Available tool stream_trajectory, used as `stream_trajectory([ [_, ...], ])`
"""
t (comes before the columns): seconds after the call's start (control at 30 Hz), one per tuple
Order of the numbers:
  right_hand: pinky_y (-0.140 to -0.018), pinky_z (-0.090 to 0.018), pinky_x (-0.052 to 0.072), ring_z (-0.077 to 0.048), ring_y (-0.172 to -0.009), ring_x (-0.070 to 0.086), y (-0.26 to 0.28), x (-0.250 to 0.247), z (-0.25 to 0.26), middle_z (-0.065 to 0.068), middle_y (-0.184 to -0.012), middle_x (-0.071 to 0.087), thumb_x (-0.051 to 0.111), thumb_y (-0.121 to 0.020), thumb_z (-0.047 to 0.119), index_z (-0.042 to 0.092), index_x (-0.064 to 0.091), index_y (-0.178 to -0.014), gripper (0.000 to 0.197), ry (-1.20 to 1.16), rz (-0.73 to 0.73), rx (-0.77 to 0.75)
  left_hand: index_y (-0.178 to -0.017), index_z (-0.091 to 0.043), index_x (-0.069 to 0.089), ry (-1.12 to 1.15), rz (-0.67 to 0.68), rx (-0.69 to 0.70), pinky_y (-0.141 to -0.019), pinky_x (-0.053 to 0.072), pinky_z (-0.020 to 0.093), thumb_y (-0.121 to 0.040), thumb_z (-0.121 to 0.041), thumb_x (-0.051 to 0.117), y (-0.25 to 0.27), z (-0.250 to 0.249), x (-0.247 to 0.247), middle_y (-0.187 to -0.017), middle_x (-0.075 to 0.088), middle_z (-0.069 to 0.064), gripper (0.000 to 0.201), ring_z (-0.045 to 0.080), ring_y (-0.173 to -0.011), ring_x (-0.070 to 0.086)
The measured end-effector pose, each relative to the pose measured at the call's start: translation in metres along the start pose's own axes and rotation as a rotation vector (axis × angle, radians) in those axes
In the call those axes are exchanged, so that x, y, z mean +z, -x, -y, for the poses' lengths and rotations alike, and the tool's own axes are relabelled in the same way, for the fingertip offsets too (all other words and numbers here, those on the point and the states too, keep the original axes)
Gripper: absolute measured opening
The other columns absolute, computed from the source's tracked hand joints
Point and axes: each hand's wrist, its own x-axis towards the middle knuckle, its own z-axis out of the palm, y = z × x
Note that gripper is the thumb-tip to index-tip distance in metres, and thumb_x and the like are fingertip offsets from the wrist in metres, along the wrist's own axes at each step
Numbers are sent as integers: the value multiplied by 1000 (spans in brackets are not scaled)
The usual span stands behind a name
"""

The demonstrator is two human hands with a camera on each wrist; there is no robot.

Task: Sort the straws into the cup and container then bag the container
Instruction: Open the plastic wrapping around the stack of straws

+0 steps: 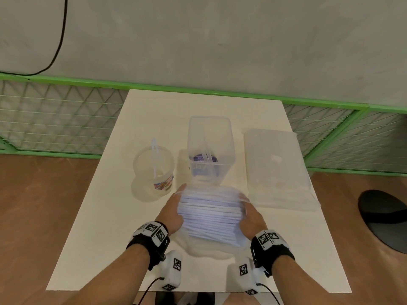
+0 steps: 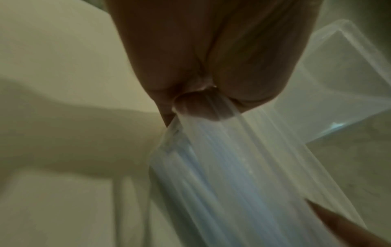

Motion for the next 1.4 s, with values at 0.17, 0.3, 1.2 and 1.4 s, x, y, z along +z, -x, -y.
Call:
stream_trajectory([
  [0.17,-108,-14,17,-17,-140,36,5,-7,5,5,-146,42,34,-88,-15,21,35,-151,72,4,-110,-54,-151,-33,12,-74,-44,44,-118,5,24,-67,21,34,5,9,4,-160,9,-8,102,8,-148,2],
  [0.3,-115,-17,11,-15,-146,26,9,-5,0,3,-158,29,37,-77,-22,18,30,-153,86,98,-79,-111,-151,-33,3,-147,-5,41,-112,1,17,-69,20,34,8,14,10,-162,-5,-3,102,9,-149,-6],
  [1.2,-62,-39,54,-27,-69,64,57,-49,21,17,-160,22,54,-86,7,32,20,-154,80,554,-295,-342,-153,-34,-2,-456,-235,209,-52,42,18,-69,21,48,62,-34,-20,-159,-14,-23,112,15,-82,55],
  [1.4,-61,-29,48,-18,-60,53,65,-17,-27,26,-159,-19,45,-92,16,34,-3,-156,82,707,31,-99,-147,-46,8,-471,-157,88,-50,33,9,-73,19,47,73,25,4,-161,-13,-6,105,13,-69,52],
])
